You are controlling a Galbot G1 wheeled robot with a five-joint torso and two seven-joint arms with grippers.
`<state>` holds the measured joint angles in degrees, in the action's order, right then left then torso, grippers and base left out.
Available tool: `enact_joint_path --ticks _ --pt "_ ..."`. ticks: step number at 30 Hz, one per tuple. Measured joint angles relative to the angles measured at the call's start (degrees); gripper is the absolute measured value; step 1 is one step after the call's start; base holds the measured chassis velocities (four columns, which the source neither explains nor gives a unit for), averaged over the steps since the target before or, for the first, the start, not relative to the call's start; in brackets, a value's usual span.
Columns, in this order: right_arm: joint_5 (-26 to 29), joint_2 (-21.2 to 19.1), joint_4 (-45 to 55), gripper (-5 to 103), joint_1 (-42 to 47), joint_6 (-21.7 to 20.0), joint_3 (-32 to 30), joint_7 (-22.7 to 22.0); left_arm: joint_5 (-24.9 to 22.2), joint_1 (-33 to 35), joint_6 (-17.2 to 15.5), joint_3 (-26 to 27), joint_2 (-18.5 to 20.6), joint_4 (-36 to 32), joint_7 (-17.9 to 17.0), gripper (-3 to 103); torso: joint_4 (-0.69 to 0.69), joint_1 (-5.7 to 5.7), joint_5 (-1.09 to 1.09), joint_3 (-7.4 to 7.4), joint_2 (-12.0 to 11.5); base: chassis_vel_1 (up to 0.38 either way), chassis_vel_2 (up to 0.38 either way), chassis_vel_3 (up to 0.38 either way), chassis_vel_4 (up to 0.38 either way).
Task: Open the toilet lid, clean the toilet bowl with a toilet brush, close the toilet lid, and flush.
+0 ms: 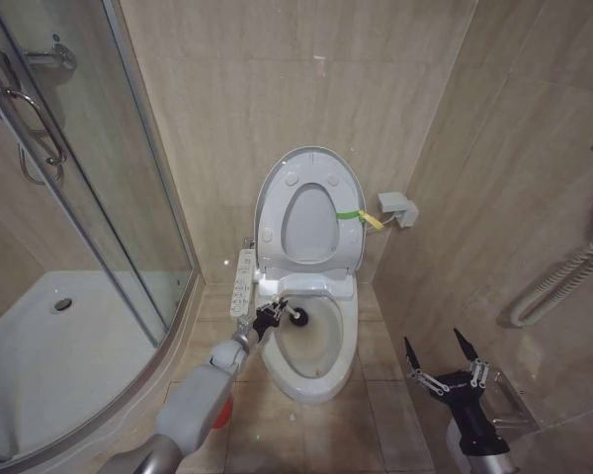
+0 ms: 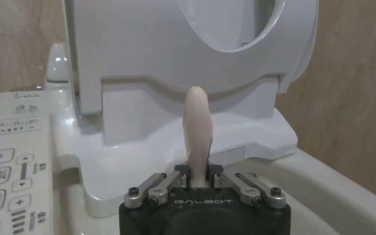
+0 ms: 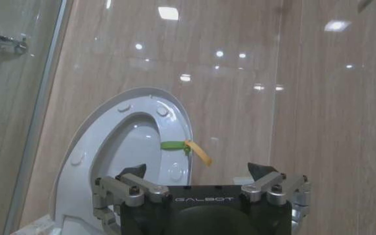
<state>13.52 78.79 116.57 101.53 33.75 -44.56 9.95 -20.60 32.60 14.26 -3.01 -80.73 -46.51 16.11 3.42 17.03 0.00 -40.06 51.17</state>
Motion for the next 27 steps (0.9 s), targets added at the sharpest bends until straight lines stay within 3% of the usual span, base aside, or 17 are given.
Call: enact_joint_path --ticks 3,6,12,15,19,20,24,25,27 --pt "0.00 0.00 0.00 100 0.00 0.00 0.00 0.00 -0.01 1.44 -0.55 0.09 0.67 -2.98 -0.60 18 0.00 0.00 0.01 0.00 0.00 0.000 0.000 0.000 0.000" --pt "0.00 0.00 0.00 100 0.00 0.00 0.00 0.00 0.01 4.67 -1.99 -0.06 1.72 -10.64 -2.34 18 -0.03 0.00 0.00 0.00 0.01 0.000 0.000 0.000 0.000" --pt "0.00 0.00 0.00 100 0.00 0.00 0.00 0.00 1.18 5.90 -2.10 -0.56 1.60 -16.18 -3.94 18 0.00 -0.01 0.00 0.01 0.01 0.000 0.000 0.000 0.000" --pt "0.00 0.00 0.00 100 0.00 0.00 0.00 0.00 -0.57 7.54 -4.39 -1.02 2.20 -21.37 -5.71 18 0.00 0.00 0.01 0.01 0.01 0.000 0.000 0.000 0.000" --pt "0.00 0.00 0.00 100 0.00 0.00 -0.01 -0.01 -3.35 12.43 -10.35 -1.38 3.25 -32.06 -11.90 18 -0.02 -0.01 0.01 0.01 0.01 0.000 0.000 0.000 0.000" --pt "0.00 0.00 0.00 100 0.00 0.00 -0.01 -0.01 -3.35 12.43 -10.35 -1.38 3.25 -32.06 -11.90 18 -0.02 -0.01 0.01 0.01 0.01 0.000 0.000 0.000 0.000" --pt "0.00 0.00 0.00 100 0.00 0.00 0.00 0.00 -3.92 15.41 -20.26 -2.32 2.30 -39.16 -22.04 18 -0.01 -0.01 0.00 0.01 0.01 0.000 0.000 0.000 0.000" --pt "0.00 0.00 0.00 100 0.00 0.00 0.00 0.00 -3.92 15.41 -20.26 -2.32 2.30 -39.16 -22.04 18 -0.01 -0.01 0.00 0.01 0.01 0.000 0.000 0.000 0.000" --pt "0.00 0.00 0.00 100 0.00 0.00 0.00 0.00 -3.08 15.79 -23.89 -2.41 1.53 -40.18 -25.44 18 -0.01 -0.01 0.01 0.01 0.01 0.000 0.000 0.000 0.000"
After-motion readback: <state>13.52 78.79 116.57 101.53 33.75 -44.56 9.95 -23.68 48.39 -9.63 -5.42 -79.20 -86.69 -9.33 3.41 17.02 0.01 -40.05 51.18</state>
